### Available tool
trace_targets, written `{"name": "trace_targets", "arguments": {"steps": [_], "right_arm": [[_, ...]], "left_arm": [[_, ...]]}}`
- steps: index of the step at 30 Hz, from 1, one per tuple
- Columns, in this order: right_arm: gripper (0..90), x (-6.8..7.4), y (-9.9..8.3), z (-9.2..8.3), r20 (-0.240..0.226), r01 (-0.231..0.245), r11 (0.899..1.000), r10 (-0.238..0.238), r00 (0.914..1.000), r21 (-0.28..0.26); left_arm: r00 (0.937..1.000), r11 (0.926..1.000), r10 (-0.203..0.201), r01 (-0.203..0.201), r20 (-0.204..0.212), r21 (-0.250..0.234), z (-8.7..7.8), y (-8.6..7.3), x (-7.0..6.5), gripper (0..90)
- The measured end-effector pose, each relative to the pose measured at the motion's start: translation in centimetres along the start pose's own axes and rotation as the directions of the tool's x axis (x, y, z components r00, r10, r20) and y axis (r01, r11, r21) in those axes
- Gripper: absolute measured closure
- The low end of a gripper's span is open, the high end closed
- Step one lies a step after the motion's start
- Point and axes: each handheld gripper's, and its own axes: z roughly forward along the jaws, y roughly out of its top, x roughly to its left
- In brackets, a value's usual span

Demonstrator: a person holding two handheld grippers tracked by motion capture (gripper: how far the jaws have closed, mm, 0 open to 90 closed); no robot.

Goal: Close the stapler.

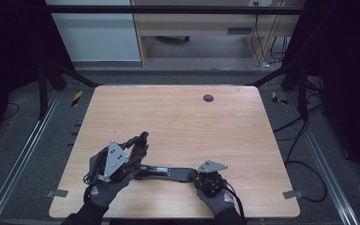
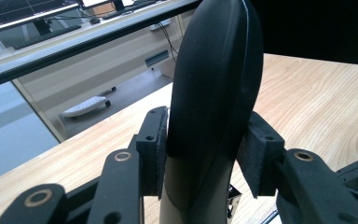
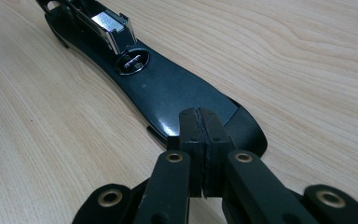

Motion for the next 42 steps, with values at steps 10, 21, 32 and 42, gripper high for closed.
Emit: {"name": "trace_targets", "arguments": {"steps": [10, 21, 32, 42], "right_arm": [[90.0, 0.0, 0.0, 0.0, -0.001, 0.0, 1.0, 0.0, 1.0, -0.002], [90.0, 0.0, 0.0, 0.0, -0.003, 0.001, 1.0, -0.001, 1.0, -0.001], [90.0, 0.0, 0.0, 0.0, -0.005, -0.003, 1.0, 0.003, 1.0, -0.002], [90.0, 0.0, 0.0, 0.0, -0.005, -0.002, 1.0, 0.002, 1.0, -0.001]], "left_arm": [[0.9998, 0.9998, 0.019, -0.019, 0.012, 0.005, 0.4, 0.1, -0.4, 55.0], [0.994, 0.9942, 0.103, -0.104, 0.036, 0.026, 1.6, 0.3, -2.1, 53.8], [0.992, 0.9921, 0.118, -0.12, 0.045, 0.037, 2.2, 0.3, -2.7, 53.0], [0.9891, 0.9892, 0.137, -0.14, 0.053, 0.045, 2.6, 0.3, -3.3, 52.2]]}}
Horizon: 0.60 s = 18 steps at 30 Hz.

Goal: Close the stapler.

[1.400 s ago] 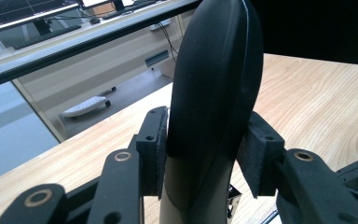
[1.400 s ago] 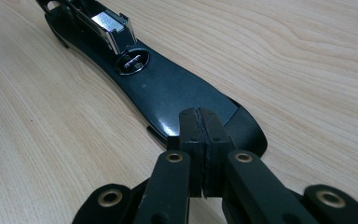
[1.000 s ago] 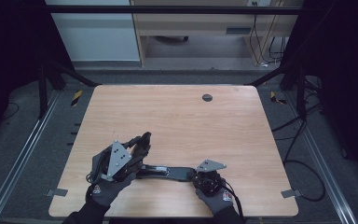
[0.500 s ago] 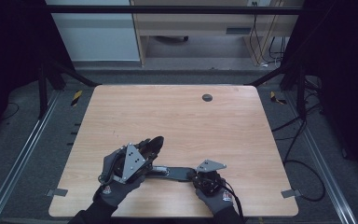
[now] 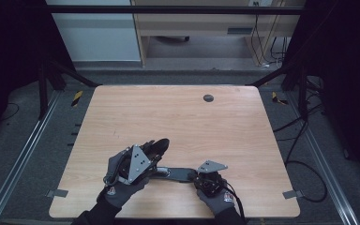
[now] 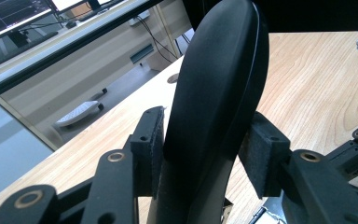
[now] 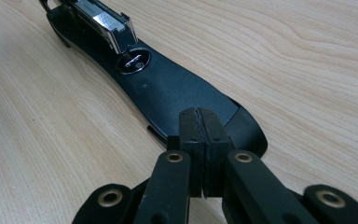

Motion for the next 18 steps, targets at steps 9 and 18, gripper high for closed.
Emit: {"name": "trace_targets", "arguments": {"steps": [9, 18], "right_arm": [[90.0, 0.0, 0.0, 0.0, 0.001, 0.002, 1.0, -0.002, 1.0, 0.002], [90.0, 0.0, 0.0, 0.0, -0.001, -0.004, 1.0, 0.004, 1.0, -0.001]], "left_arm": [[0.9996, 0.9996, 0.026, -0.026, 0.014, 0.012, 0.6, 0.0, -0.6, 51.4], [0.9988, 0.999, 0.041, -0.041, 0.026, 0.02, 1.1, 0.0, -1.1, 50.6]]}}
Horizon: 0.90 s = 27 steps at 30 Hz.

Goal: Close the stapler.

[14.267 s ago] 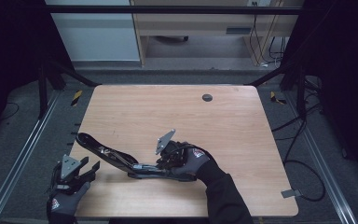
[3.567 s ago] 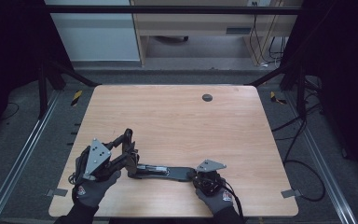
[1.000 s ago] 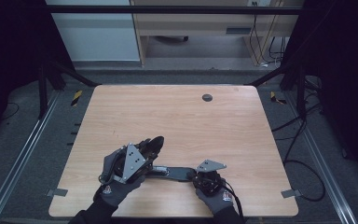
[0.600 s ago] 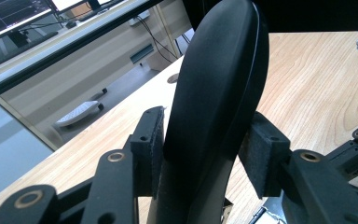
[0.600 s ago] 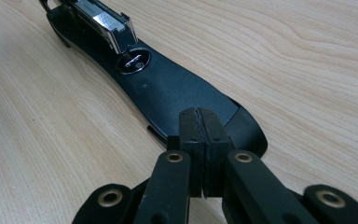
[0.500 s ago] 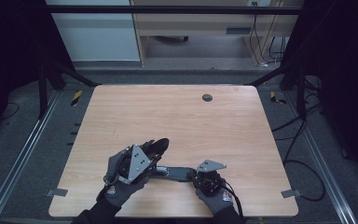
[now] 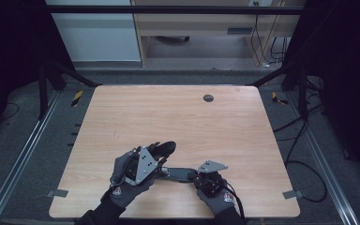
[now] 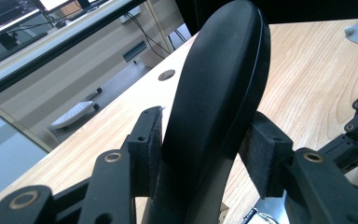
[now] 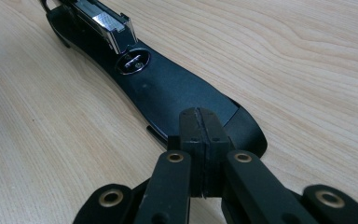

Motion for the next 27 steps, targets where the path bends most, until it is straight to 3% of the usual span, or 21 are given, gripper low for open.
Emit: {"name": "trace_targets", "arguments": {"steps": [19, 27], "right_arm": [[90.0, 0.0, 0.0, 0.0, 0.001, 0.004, 1.0, -0.004, 1.0, 0.002], [90.0, 0.0, 0.0, 0.0, 0.001, 0.007, 1.0, -0.007, 1.0, 0.001]], "left_arm": [[0.9984, 0.9983, 0.053, -0.054, 0.02, 0.023, 1.2, 0.0, -1.3, 49.1], [0.9952, 0.9946, 0.094, -0.095, 0.026, 0.041, 1.7, -0.1, -2.1, 48.7]]}}
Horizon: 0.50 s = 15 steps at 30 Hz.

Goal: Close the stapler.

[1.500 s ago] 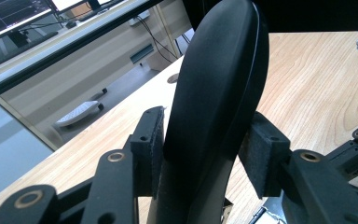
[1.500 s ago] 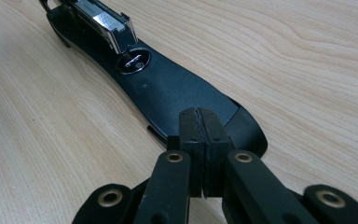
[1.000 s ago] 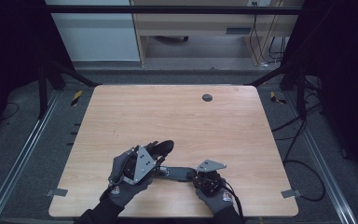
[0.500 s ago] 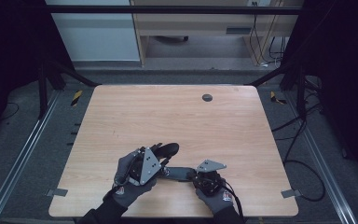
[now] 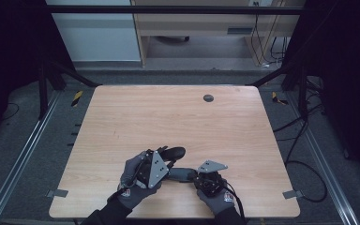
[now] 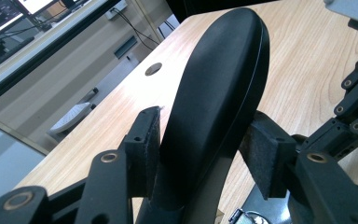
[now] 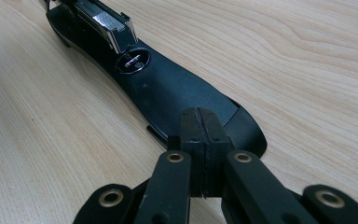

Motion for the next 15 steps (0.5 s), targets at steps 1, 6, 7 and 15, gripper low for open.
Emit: {"name": "trace_targets", "arguments": {"steps": [1, 6, 7, 15], "right_arm": [[90.0, -0.01, 0.0, 0.01, 0.001, 0.001, 1.0, -0.001, 1.0, 0.0], [90.0, 0.0, 0.0, 0.0, 0.0, 0.0, 1.0, 0.0, 1.0, 0.002], [90.0, 0.0, 0.0, -0.01, 0.0, 0.0, 1.0, 0.0, 1.0, 0.003], [90.0, -0.01, 0.0, 0.0, 0.0, 0.004, 1.0, -0.004, 1.0, 0.003]], "left_arm": [[1.0, 1.0, 0.004, -0.004, 0.001, 0.0, 0.05, -0.01, -0.06, 48.6], [0.9998, 0.9998, 0.018, -0.018, 0.01, 0.007, 0.32, -0.07, -0.4, 48.1], [0.9996, 0.9996, 0.027, -0.027, 0.014, 0.008, 0.41, -0.1, -0.51, 48.0], [0.9987, 0.9989, 0.044, -0.044, 0.024, 0.014, 0.76, -0.21, -0.92, 47.4]]}}
